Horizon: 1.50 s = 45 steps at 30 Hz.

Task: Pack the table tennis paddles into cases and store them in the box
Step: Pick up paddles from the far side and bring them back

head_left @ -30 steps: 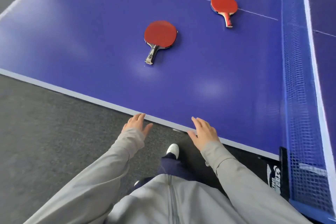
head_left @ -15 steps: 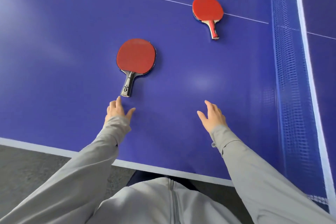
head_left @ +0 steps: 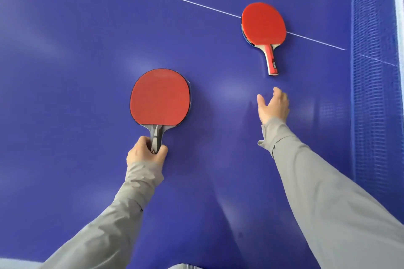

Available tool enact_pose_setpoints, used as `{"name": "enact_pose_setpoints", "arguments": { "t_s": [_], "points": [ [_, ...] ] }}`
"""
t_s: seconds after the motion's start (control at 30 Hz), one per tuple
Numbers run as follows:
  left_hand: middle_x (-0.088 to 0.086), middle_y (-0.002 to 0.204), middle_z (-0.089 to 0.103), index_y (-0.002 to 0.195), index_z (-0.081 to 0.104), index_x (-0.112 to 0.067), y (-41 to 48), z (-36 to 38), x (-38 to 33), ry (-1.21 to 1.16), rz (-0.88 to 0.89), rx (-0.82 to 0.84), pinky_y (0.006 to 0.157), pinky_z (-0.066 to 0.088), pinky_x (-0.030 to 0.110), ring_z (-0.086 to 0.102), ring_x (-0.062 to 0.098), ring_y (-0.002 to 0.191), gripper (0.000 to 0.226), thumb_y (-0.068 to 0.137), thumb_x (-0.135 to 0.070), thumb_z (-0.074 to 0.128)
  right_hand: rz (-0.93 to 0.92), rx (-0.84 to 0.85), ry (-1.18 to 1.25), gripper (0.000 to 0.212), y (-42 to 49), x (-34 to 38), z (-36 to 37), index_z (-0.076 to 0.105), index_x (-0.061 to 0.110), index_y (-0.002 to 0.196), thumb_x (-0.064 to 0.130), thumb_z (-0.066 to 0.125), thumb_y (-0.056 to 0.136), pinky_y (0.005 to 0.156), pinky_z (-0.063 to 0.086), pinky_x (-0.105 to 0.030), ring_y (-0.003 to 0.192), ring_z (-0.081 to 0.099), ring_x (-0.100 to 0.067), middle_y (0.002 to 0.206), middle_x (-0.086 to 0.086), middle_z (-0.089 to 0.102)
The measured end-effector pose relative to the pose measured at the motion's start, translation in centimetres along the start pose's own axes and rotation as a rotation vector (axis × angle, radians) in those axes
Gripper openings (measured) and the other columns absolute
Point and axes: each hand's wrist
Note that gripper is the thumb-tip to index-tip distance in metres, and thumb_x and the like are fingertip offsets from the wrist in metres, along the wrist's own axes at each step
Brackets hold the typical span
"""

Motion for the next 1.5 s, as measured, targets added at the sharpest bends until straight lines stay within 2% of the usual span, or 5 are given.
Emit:
{"name": "enact_pose_setpoints", "arguments": {
  "t_s": [0.27, 0.57, 1.1, 1.27, 1.5],
  "points": [
    [-0.002, 0.063, 0.054, 0.075, 0.048, -0.025, 2.2, 1.8, -2.6, -0.213, -0.101, -0.067, 0.036, 0.04, 0.022, 0.047, 0.021, 0.047, 0.015, 0.077, -0.027, 0.063, 0.079, -0.193, -0.095, 0.06, 9.4, 3.0, 1.5, 0.049, 0.008, 0.127, 0.049, 0.06, 0.084, 0.092, 0.041, -0.047, 0.12, 0.044, -0.033, 0.128, -0.015, 0.047],
    [-0.004, 0.057, 0.054, 0.075, 0.047, -0.025, 1.8, 2.6, -2.8, -0.291, -0.106, -0.102, 0.047, 0.046, 0.03, 0.048, 0.022, 0.046, 0.019, 0.075, -0.022, 0.066, -0.003, 0.063, 0.1, 0.032, 11.6, 4.8, 0.2, 0.048, 0.005, 0.108, 0.028, 0.053, 0.086, 0.077, 0.044, -0.038, 0.093, 0.057, -0.033, 0.107, -0.012, 0.061],
    [-0.01, 0.051, 0.05, 0.074, 0.046, -0.025, -14.5, 7.1, 5.0, -0.283, -0.097, 0.062, 0.034, 0.033, 0.012, 0.042, 0.006, 0.038, 0.021, 0.074, -0.018, 0.066, 0.259, 0.052, 0.579, 0.022, -26.5, -10.2, -1.3, 0.043, 0.011, 0.095, 0.019, 0.063, 0.088, 0.051, 0.037, -0.016, 0.06, 0.052, -0.008, 0.072, 0.007, 0.055],
    [-0.003, 0.067, 0.06, 0.077, 0.044, -0.028, -16.5, 8.6, 6.9, -0.227, -0.07, 0.236, 0.051, 0.052, 0.031, 0.053, 0.019, 0.047, 0.026, 0.078, -0.025, 0.07, 0.263, 0.073, 0.598, 0.022, -31.5, -12.3, -0.8, 0.044, 0.014, 0.093, 0.02, 0.064, 0.087, 0.051, 0.039, -0.013, 0.057, 0.053, 0.0, 0.069, 0.012, 0.054],
    [0.008, 0.093, 0.056, 0.125, 0.042, -0.002, -16.0, 6.1, 7.4, -0.422, 0.01, 0.635, 0.067, 0.055, 0.028, 0.059, 0.02, 0.082, 0.05, 0.081, 0.013, 0.061, 0.213, 0.07, 0.585, 0.031, -34.0, -10.7, -0.2, 0.046, 0.007, 0.095, 0.032, 0.064, 0.087, 0.06, 0.04, -0.032, 0.062, 0.052, -0.015, 0.067, 0.011, 0.054]
  ]
}}
Point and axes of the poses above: each hand's wrist, its own y-axis towards the middle knuckle, its own z-axis out of the palm, x = y × z
